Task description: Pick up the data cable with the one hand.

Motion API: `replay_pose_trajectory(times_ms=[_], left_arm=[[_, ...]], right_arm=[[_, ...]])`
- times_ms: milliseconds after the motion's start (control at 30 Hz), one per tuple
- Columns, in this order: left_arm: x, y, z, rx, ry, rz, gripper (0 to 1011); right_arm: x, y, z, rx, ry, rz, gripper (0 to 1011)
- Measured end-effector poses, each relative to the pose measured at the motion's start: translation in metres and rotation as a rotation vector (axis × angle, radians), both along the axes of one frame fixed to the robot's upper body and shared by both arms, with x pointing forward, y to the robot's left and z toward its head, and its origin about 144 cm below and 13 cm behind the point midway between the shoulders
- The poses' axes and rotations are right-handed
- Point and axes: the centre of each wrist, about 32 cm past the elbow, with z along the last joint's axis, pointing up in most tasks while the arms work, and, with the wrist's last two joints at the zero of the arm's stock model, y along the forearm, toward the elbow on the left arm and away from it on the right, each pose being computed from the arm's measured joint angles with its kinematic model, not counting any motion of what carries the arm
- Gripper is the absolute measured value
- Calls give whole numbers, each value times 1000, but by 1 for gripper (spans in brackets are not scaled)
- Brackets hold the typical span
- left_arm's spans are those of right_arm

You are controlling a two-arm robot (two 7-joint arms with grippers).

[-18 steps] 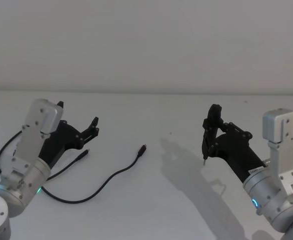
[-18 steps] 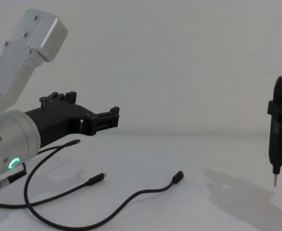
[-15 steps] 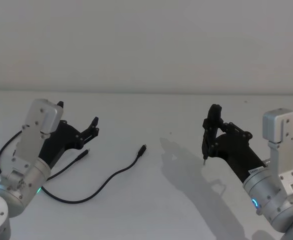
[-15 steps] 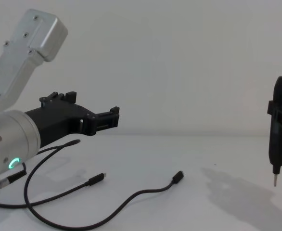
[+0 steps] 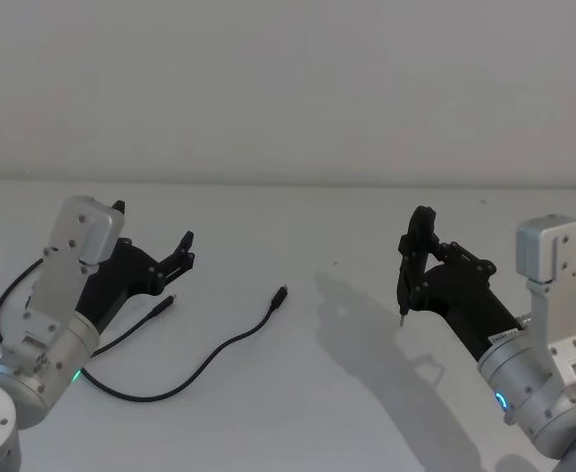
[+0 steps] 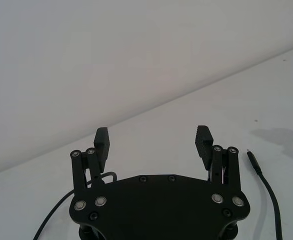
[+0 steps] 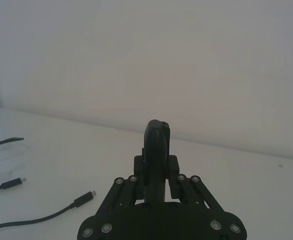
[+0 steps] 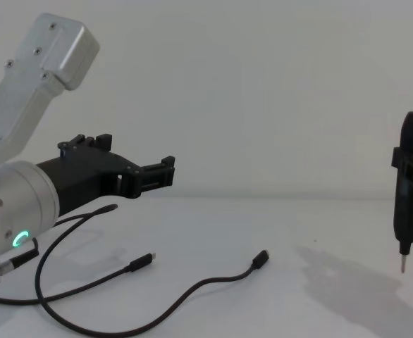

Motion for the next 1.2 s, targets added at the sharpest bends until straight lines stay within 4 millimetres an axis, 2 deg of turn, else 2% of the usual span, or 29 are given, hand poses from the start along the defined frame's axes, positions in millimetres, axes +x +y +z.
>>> replay_pose_trajectory(times_ms=[1200], left_arm=[[0, 0, 0, 0, 0, 0, 1002]], right_arm=[[4, 1, 1, -5, -5, 13, 274]])
